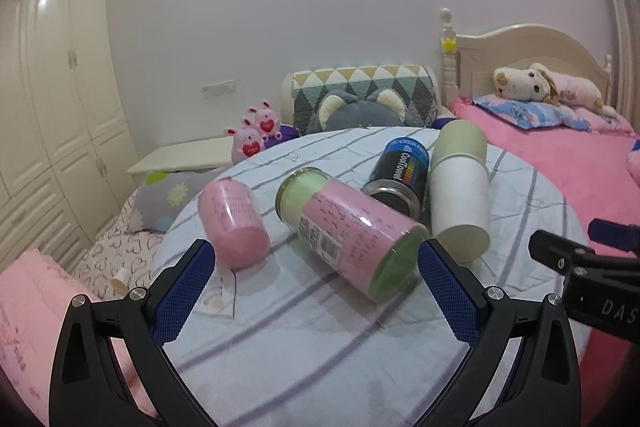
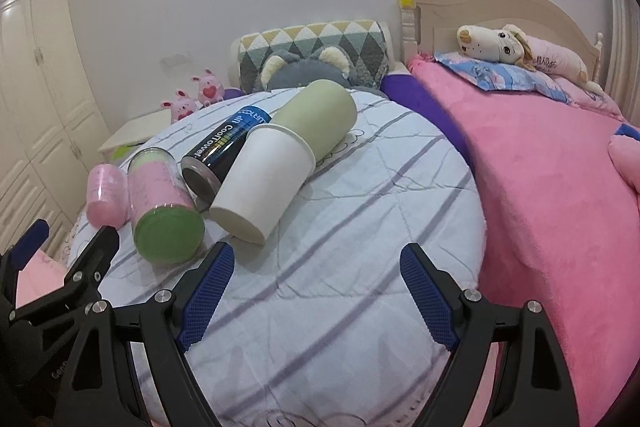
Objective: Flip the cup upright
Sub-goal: 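Move the right gripper to the white paper cup and close on it, then lift the white cup with the right gripper and rotate it rim up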
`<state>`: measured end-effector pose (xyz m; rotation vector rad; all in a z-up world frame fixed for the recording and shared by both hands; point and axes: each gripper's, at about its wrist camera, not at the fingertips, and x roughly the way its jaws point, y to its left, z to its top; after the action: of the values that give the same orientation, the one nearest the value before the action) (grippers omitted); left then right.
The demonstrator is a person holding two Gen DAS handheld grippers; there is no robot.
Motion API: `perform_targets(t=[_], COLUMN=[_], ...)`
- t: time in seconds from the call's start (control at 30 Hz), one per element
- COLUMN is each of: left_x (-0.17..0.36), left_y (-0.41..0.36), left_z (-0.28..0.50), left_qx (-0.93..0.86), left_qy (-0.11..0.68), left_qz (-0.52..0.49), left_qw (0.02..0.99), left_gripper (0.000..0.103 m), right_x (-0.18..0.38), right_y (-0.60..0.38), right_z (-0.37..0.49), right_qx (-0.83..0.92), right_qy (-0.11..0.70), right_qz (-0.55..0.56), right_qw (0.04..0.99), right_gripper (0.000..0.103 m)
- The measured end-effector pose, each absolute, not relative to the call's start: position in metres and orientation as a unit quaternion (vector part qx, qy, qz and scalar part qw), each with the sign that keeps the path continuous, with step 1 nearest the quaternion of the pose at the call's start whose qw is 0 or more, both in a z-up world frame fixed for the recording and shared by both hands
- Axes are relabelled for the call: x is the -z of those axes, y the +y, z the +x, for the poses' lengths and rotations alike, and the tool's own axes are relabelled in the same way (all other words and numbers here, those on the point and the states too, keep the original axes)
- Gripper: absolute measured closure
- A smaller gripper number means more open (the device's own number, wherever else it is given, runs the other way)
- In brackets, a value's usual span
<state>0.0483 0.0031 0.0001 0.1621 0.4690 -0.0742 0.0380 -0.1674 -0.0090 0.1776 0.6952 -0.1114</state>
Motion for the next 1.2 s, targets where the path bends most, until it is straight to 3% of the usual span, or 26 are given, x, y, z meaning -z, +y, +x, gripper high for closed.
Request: perform_targets(t=[1.07,1.13,1.2], left_x=[-0.013,-0.011,-0.010], left_y=[-0.010,-0.010,-0.011], left_z=[0.190,0.191,0.193], left_qx=[0.114,0.114,0.112], left_qy=[0.345,0.350,0.353], left_qz=[0.199,0.201,0.203], left_qw=[0.910,0.908,0.906], left_gripper=[0.000,0.000,0.000], right_x=[0.039,0.043,0.045], right_y=[-0.163,-0.161,-0.159], right_z=[0.174,0.177,0.178], right_qx=[0.072,0.066,0.064], right_qy=[0.520,0.536,0.547], right_qz=[0.193,0.189,0.180], right_qw=[0.829,0.820,0.815], right_gripper=[0.016,0.018,0.028])
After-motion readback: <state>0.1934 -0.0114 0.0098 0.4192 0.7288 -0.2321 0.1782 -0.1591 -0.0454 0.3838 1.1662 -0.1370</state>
